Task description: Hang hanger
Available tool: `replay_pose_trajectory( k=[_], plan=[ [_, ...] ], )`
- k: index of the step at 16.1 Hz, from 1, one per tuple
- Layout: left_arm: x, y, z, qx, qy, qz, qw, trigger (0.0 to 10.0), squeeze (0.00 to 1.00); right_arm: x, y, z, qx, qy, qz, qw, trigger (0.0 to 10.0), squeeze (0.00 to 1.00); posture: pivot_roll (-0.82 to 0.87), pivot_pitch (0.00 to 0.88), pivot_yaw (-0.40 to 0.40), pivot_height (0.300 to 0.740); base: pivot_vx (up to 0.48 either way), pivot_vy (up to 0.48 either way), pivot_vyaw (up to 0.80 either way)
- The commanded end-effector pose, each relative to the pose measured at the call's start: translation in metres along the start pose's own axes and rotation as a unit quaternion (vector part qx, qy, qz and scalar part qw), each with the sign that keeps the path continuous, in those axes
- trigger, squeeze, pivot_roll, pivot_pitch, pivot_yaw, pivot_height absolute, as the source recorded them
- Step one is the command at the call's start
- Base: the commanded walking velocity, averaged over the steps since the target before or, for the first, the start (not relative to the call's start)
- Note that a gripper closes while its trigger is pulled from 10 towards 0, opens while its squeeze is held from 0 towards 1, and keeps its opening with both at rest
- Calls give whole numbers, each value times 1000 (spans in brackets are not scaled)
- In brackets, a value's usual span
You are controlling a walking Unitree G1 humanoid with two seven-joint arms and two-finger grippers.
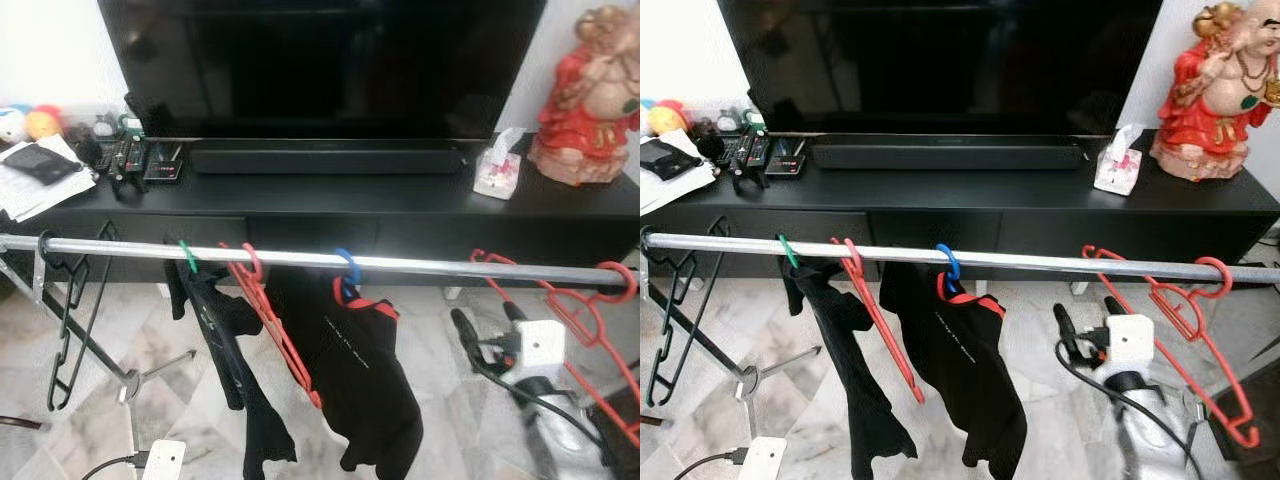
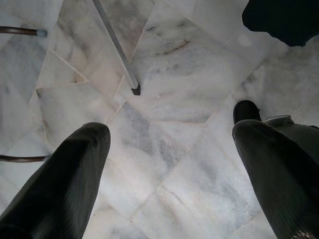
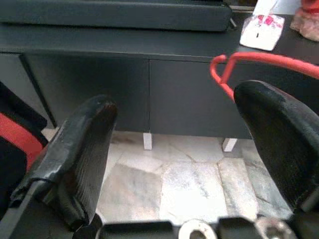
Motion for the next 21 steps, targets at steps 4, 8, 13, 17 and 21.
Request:
replay_pose_trajectory(
  k=[4,8,13,17,21],
  plan=[
    [0,-4,-3,-24,-11,3,1000,10000,0,12,21,16,-20,117,20,993,10000,1000,-210,0,-5,740,0,0,0],
    [0,-1,-6,-27,-16,1,1000,10000,0,11,-1,49,-22,196,76,977,10000,0,-191,0,-3,740,0,0,0],
    [-1,5,1,-37,-12,-5,999,10000,0,7,-10,82,-14,265,112,958,10000,0,-193,0,20,740,0,0,0],
    [-1,6,0,-38,-12,-7,999,10000,0,-3,-13,96,-14,285,118,951,10000,0,-184,0,12,740,0,0,0],
    [-1,4,-3,-39,-15,-3,999,10000,0,-6,-21,114,-8,324,146,935,10000,0,-184,0,7,740,0,0,0]
  ],
)
Point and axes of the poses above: a point about 5 cm out from each wrist's last joint towards the gripper, its own x axis pointing back from the gripper into the wrist, its own y axis along the axis of the wrist's last joint, z = x × y, the point moved 4 cm from there along -x, pointing out of the wrist towards the gripper, and after that the axes turned 14 degrees about -x, right-handed, at the moved point
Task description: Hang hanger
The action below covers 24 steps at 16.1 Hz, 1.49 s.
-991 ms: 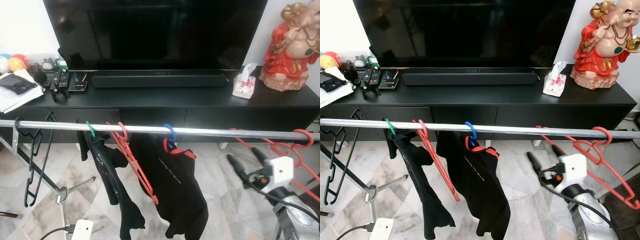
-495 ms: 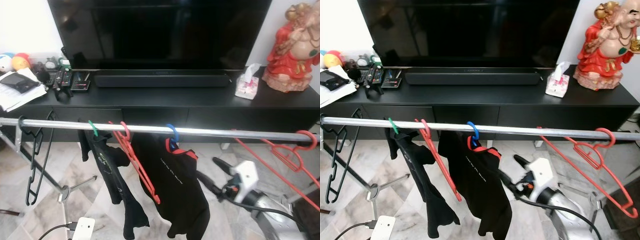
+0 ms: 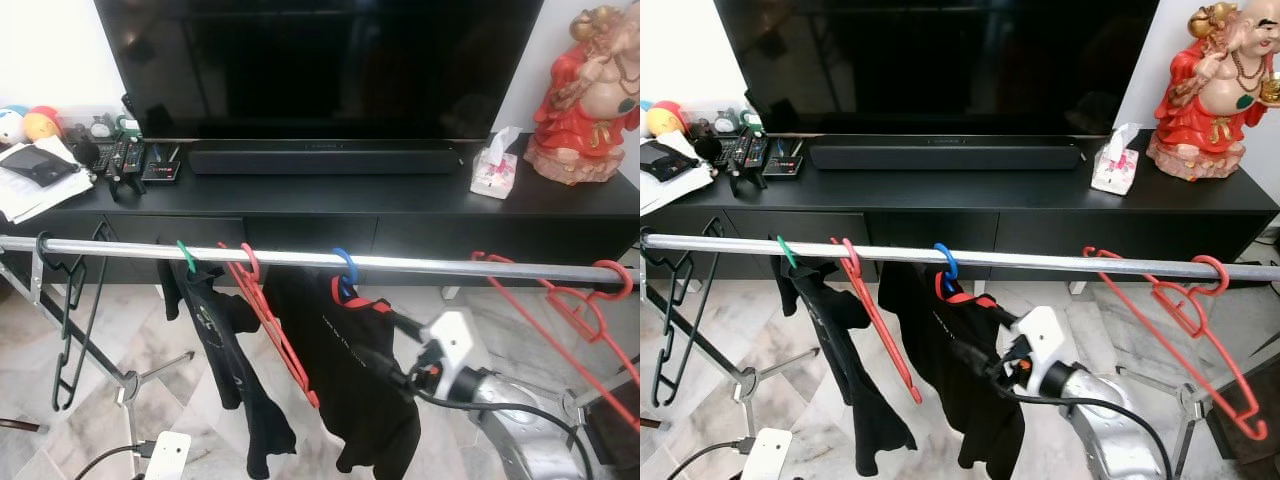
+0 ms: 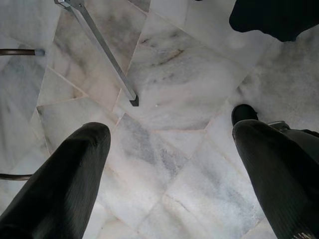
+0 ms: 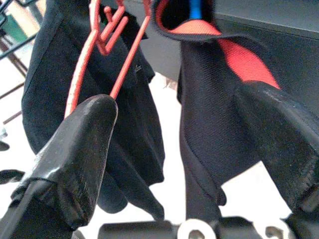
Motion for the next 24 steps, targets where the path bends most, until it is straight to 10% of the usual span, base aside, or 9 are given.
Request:
replay_pose_trajectory(
  k=[1,17,19,24],
  plan=[
    [1,-8,-3,-8,-4,13,1000,10000,0,-3,-1,-3,2,-4,10,1000,10000,0,-182,0,7,740,0,0,0],
    [1,-7,-6,-14,-9,13,1000,10000,0,-27,-11,-23,22,-53,45,997,10000,0,-177,0,2,740,0,0,0],
    [1,-7,-8,-13,-11,13,1000,10000,0,-28,-12,-23,26,-49,49,997,431,0,-174,0,-3,740,0,0,0],
    [2,-10,-9,-11,-11,17,1000,10000,0,-27,-22,-27,29,-61,71,995,0,0,-174,0,-8,740,0,0,0]
  ],
)
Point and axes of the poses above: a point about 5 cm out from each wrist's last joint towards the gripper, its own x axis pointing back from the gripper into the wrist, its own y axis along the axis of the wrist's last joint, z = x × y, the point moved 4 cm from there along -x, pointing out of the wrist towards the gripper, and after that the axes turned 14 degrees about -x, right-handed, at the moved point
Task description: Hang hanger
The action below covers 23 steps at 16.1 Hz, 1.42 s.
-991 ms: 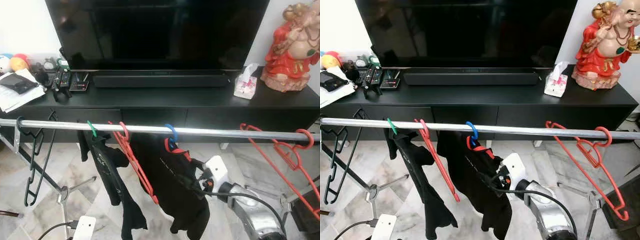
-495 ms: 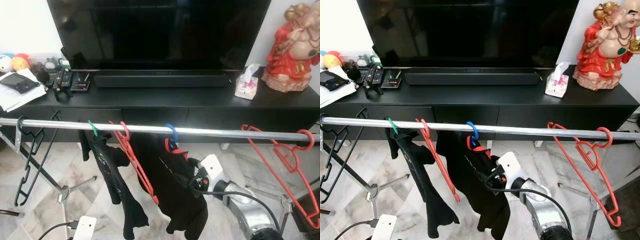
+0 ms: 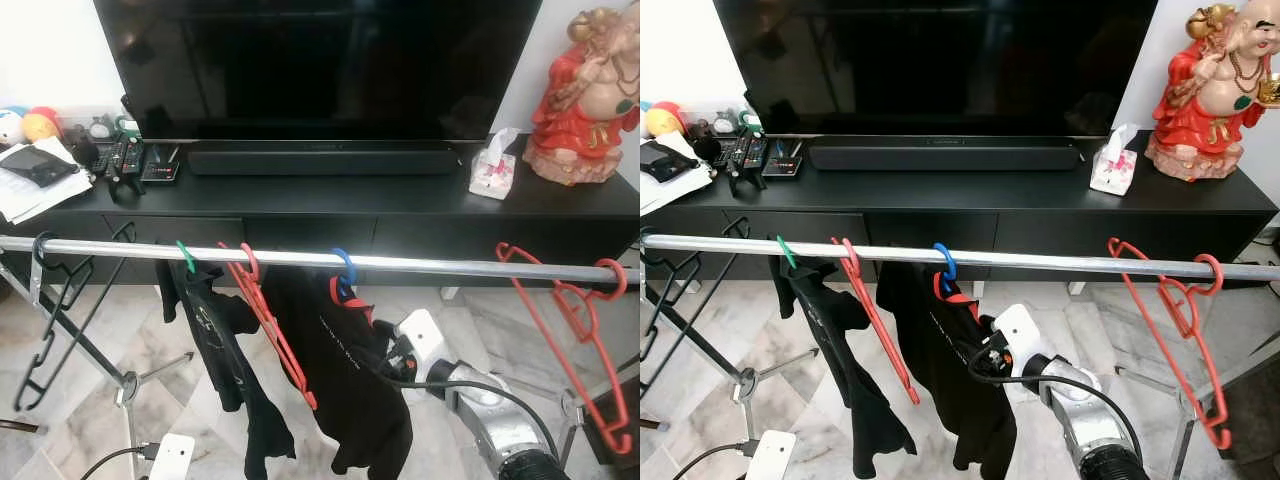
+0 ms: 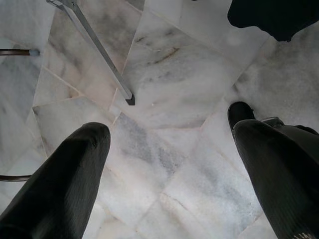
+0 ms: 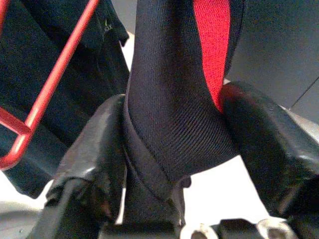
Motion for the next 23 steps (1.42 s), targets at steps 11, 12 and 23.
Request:
replay_pose_trajectory(
  k=[11,12,23],
  plan=[
    [1,-10,-6,-9,-6,15,1000,10000,0,-2,4,-4,10,-15,-4,1000,0,0,-174,0,-8,740,0,0,0],
    [2,-10,-6,-10,-6,15,1000,10000,0,-1,5,-6,9,-20,-9,1000,0,0,-174,0,-8,740,0,0,0],
    [2,-11,-7,-14,-9,14,1000,10000,0,13,24,-19,-5,-119,-120,986,0,0,-182,0,0,740,0,0,0]
  ],
)
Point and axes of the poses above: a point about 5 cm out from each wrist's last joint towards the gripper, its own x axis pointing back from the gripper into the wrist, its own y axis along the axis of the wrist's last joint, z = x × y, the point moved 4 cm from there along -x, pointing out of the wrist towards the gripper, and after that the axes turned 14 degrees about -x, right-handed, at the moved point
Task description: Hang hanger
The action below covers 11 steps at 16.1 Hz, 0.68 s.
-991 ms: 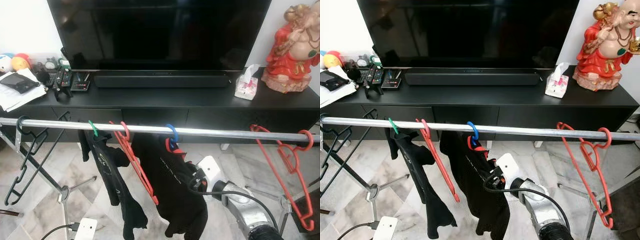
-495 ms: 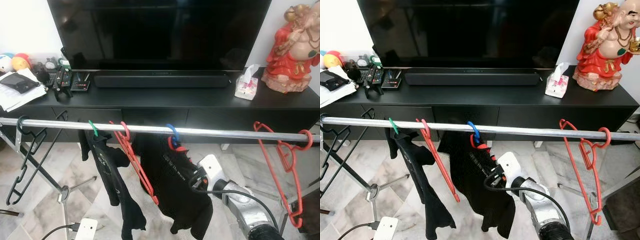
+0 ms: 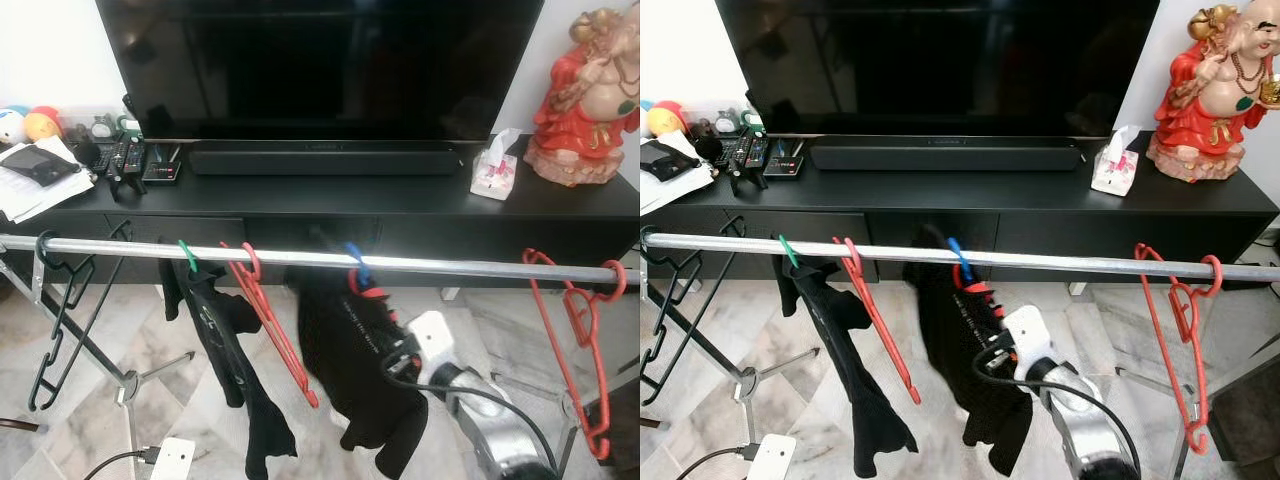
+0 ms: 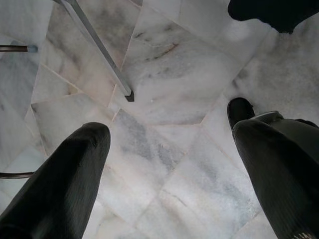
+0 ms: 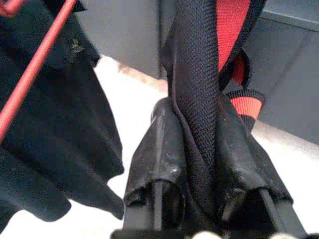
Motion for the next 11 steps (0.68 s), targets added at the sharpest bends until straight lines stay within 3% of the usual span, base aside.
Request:
replay_pose_trajectory(
  k=[1,3,7,8,11],
  plan=[
    [1,-7,-4,-11,-6,11,1000,10000,0,3,22,-9,-12,-39,-62,997,0,0,-184,0,0,740,0,0,0],
    [1,-8,-4,-13,-6,12,1000,10000,0,14,20,-18,-28,-92,-91,991,0,0,-186,0,2,740,0,0,0],
    [1,-9,-3,-17,-7,12,1000,10000,0,34,17,-21,-42,-138,-132,981,0,0,-189,0,5,740,0,0,0],
    [1,-9,-3,-19,-7,11,1000,10000,0,45,22,-25,-58,-167,-165,970,0,0,-193,0,7,740,0,0,0],
    [1,-9,-4,-21,-9,11,1000,10000,0,51,23,-21,-60,-173,-179,967,0,0,-194,0,6,740,0,0,0]
  ],
)
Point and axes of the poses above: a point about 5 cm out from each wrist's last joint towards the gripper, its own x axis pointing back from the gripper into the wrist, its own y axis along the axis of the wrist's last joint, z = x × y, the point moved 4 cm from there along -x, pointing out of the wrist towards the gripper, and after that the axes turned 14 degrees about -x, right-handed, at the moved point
